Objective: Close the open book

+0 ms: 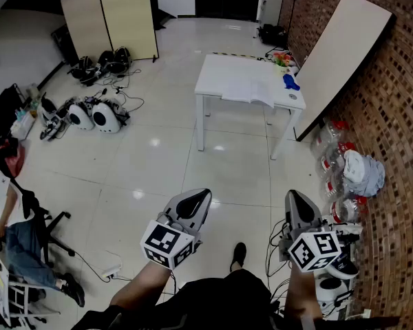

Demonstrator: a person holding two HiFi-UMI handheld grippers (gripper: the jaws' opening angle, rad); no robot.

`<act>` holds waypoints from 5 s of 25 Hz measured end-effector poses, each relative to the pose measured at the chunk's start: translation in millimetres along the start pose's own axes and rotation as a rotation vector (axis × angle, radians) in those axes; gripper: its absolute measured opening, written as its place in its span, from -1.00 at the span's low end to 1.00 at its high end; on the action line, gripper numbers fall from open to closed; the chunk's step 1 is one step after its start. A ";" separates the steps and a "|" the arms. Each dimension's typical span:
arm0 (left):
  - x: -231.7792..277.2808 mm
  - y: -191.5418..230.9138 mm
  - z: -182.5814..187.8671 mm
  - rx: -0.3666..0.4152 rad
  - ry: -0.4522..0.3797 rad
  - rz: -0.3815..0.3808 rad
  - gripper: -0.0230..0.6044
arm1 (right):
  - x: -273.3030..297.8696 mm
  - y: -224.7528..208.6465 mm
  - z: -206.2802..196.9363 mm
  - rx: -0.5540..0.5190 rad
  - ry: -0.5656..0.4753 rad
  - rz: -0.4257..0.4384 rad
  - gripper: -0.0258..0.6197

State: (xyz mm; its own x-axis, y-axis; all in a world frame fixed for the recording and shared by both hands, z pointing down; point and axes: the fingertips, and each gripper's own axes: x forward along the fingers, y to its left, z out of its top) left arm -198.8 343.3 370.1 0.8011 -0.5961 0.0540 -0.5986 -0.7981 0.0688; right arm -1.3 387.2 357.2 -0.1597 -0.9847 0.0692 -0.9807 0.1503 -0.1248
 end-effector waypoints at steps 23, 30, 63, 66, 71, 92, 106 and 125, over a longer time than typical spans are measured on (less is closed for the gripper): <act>271.1 74.1 18.5 -0.009 0.050 0.132 -0.94 | 195.9 -220.8 31.2 0.061 0.003 0.102 -0.92; 328.1 103.3 8.4 -0.014 0.074 0.098 -0.95 | 242.0 -255.0 32.2 0.065 -0.003 0.058 -0.92; 516.2 352.2 17.1 -0.042 0.059 -0.030 -0.95 | 542.4 -294.1 44.8 0.010 0.076 -0.060 -0.91; 543.0 361.8 19.3 -0.026 0.066 -0.005 -0.95 | 568.0 -315.7 43.5 0.028 0.069 -0.039 -0.91; 597.4 380.2 21.2 -0.015 0.093 0.046 -0.95 | 613.6 -357.0 50.2 0.035 0.063 0.012 -0.91; 745.6 423.2 -30.6 -0.016 0.234 0.035 -0.95 | 710.1 -499.1 -55.9 0.224 0.278 -0.055 -0.36; 757.8 420.1 -179.0 -0.133 0.480 -0.052 -0.95 | 687.7 -522.4 -236.2 0.661 0.509 -0.219 -0.26; 749.4 414.3 -201.5 -0.144 0.525 -0.105 -0.95 | 671.0 -516.9 -247.2 0.994 0.342 -0.132 -0.82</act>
State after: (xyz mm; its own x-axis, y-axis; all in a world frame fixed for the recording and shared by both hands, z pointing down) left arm 153.1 -416.4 639.8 0.7702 -0.3609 0.5259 -0.5390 -0.8091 0.2343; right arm 370.6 -329.5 712.8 -0.2332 -0.8877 0.3969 -0.4847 -0.2477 -0.8389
